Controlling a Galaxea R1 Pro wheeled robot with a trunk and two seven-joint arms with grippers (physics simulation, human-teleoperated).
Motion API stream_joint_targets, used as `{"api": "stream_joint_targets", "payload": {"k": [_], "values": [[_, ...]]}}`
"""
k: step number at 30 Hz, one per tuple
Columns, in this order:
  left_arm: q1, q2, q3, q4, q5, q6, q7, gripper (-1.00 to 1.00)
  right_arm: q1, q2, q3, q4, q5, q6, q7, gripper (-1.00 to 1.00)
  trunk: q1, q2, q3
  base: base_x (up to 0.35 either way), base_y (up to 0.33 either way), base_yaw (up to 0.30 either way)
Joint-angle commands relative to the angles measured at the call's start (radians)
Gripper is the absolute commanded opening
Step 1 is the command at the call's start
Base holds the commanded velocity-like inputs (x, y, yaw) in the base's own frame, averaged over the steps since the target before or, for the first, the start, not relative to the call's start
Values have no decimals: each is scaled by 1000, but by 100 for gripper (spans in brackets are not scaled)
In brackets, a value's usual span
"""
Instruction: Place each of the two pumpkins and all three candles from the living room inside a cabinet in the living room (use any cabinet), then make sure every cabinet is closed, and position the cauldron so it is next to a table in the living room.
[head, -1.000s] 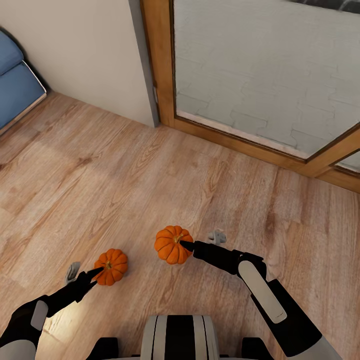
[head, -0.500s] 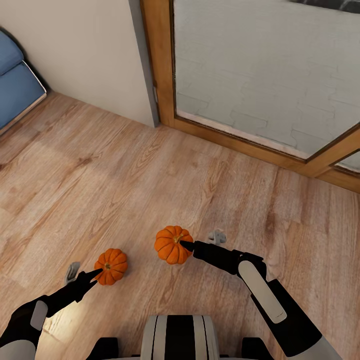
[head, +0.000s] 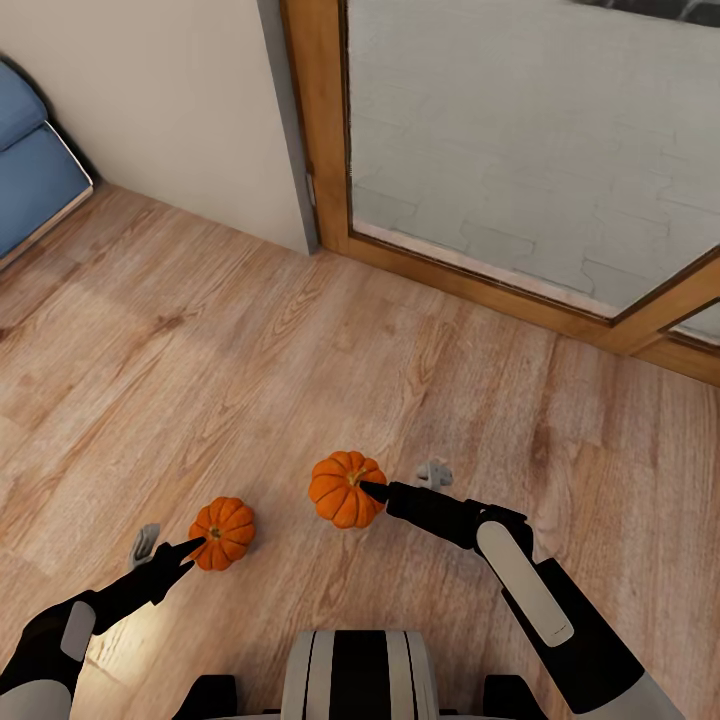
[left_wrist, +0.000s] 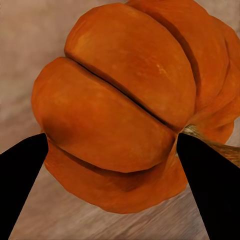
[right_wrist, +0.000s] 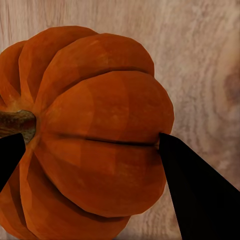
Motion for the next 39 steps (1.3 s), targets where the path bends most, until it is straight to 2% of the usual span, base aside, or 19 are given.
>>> {"api": "stream_joint_targets", "payload": {"k": [1, 13, 23, 29, 39], "values": [[0, 0, -1, 0, -11, -5, 1, -100, 0, 0, 0, 0, -3, 0, 3, -100, 0, 0, 0, 0, 0, 0], [0, 0, -1, 0, -10, -5, 0, -100, 0, 0, -1, 0, -3, 0, 3, -100, 0, 0, 4, 0, 0, 0], [1, 1, 1, 0, -8, 2, -1, -100, 0, 0, -1, 0, -2, 0, 3, -100, -5, 3, 43, 0, 0, 0], [1, 14, 1, -1, -6, 9, -3, -100, 0, 0, -1, 0, -4, 0, 3, -100, -8, 4, 66, 0, 0, 0], [-6, 18, 0, -20, -8, 85, -3, -100, 0, -1, -2, 2, -5, -1, 3, -100, -12, 6, 104, 0, 0, 0]]}}
